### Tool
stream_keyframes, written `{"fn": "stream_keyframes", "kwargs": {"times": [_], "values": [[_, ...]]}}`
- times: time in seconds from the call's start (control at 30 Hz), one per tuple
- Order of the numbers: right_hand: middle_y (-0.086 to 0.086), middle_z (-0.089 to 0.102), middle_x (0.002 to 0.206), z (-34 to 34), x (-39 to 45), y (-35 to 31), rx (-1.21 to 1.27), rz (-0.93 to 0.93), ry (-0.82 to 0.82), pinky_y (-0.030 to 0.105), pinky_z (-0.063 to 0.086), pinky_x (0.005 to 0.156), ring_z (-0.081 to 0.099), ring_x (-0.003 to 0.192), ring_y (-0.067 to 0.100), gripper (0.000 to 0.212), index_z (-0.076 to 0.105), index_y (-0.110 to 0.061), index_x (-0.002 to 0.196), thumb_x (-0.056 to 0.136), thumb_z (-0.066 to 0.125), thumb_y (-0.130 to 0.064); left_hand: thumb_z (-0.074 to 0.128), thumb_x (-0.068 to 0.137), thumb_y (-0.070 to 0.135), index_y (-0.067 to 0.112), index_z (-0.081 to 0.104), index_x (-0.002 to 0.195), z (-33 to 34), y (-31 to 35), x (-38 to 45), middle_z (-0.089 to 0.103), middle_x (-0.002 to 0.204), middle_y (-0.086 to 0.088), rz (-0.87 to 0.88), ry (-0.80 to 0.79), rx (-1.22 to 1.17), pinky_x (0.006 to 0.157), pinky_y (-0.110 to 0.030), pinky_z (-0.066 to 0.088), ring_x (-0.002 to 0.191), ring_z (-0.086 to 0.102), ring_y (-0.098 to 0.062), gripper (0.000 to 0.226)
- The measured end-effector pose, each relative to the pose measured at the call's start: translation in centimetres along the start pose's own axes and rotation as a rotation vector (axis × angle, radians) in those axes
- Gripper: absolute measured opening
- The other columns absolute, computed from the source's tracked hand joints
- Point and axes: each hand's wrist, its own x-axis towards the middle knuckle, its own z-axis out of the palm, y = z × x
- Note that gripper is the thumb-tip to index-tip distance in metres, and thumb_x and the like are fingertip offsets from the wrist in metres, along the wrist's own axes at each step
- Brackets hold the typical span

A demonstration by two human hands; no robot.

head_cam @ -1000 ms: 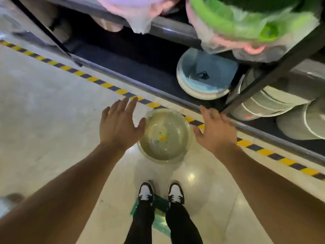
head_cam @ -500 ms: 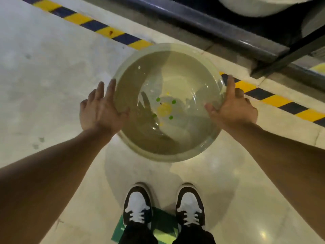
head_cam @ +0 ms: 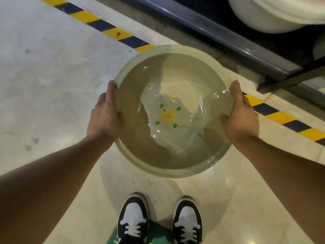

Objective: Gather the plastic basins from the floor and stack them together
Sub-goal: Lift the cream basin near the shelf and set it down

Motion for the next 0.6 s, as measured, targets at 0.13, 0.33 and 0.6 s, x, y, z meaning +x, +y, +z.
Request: {"fn": "stream_keyframes", "kwargs": {"times": [0.13,0.33,0.6], "values": [[0.007,0.029,0.157,-5.3,-0.9,-2.8,-0.052,-0.044,0.051,0.04,0.035,0.068,0.06,0.1,0.047,0.092,0.0,-0.027,0.159,0.092,0.059,-0.006,0.053,0.076,-0.002,0.021,0.024,0.153,-5.7,1.7,-1.2,0.055,0.123,-0.021,-0.018,0.064,-0.058,0.08,-0.046,0.045,0.099,0.056,-0.045,0.085],[0.0,0.022,0.162,-19.3,-2.2,-10.9,-0.101,-0.141,0.057,0.047,0.049,0.083,0.06,0.11,0.042,0.094,0.001,-0.027,0.159,0.088,0.061,-0.013,0.059,0.071,-0.002,0.019,0.031,0.149,-20.9,5.1,-2.1,0.055,0.127,-0.021,-0.056,0.168,-0.114,0.083,-0.045,0.045,0.105,0.055,-0.044,0.087],[0.004,0.023,0.161,-45.5,-8.1,-26.0,-0.077,-0.292,0.103,0.046,0.048,0.089,0.057,0.117,0.041,0.099,0.005,-0.024,0.158,0.08,0.064,-0.01,0.052,0.053,0.02,0.012,0.044,0.142,-51.3,10.9,-5.9,0.058,0.105,-0.022,-0.037,0.315,-0.135,0.073,-0.036,0.04,0.098,0.057,-0.041,0.09]]}}
